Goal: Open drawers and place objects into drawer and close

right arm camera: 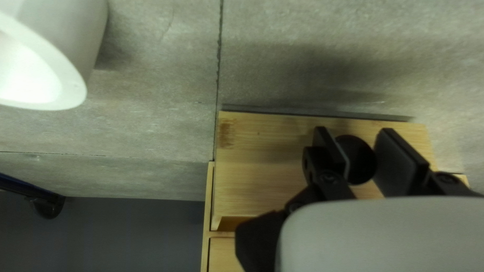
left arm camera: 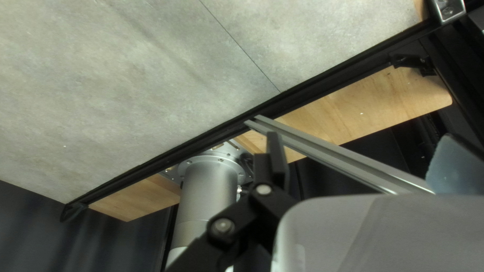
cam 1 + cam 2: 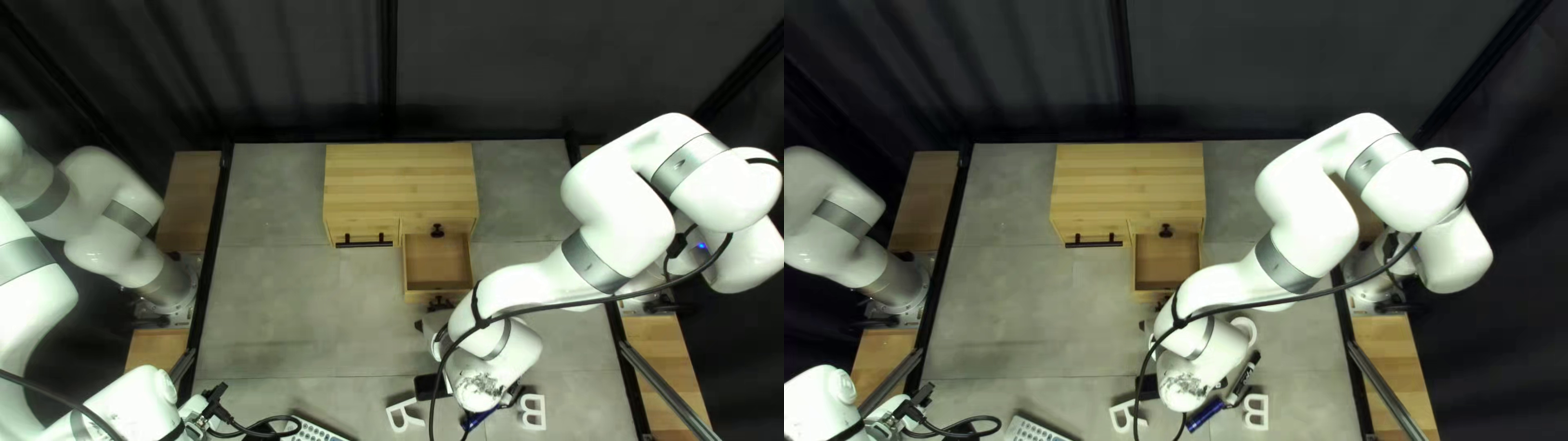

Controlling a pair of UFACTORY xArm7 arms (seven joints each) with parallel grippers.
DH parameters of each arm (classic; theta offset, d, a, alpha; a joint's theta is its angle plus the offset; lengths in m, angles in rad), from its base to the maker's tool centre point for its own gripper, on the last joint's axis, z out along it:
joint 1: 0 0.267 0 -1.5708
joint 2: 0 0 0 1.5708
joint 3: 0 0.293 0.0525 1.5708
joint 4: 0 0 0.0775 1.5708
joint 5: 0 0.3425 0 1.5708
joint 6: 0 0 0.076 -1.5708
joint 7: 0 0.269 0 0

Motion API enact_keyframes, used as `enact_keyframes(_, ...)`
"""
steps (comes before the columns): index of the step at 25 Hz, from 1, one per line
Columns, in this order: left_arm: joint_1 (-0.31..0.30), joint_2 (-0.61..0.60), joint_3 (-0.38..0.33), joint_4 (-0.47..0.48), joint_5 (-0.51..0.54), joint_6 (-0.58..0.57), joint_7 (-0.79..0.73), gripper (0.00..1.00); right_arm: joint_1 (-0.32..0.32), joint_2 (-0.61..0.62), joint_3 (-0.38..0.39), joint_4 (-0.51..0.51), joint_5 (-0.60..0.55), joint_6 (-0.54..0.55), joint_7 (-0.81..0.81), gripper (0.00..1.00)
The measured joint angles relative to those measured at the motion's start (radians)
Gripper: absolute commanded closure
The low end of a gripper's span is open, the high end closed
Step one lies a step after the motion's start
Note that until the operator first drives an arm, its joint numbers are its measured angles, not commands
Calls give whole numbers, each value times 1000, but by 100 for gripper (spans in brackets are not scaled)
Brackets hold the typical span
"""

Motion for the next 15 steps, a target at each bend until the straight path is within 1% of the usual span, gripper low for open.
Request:
enact_keyframes(11,0,0,0,0,0,0,0,0,3,7,4,11,9,8,-7,93)
enact_keyframes(13,0,0,0,0,0,0,0,0,4,10,5,16,11,10,-10,87)
enact_keyframes(14,0,0,0,0,0,0,0,0,4,11,5,17,11,10,-11,76)
enact_keyframes(15,0,0,0,0,0,0,0,0,4,12,5,19,12,11,-12,38)
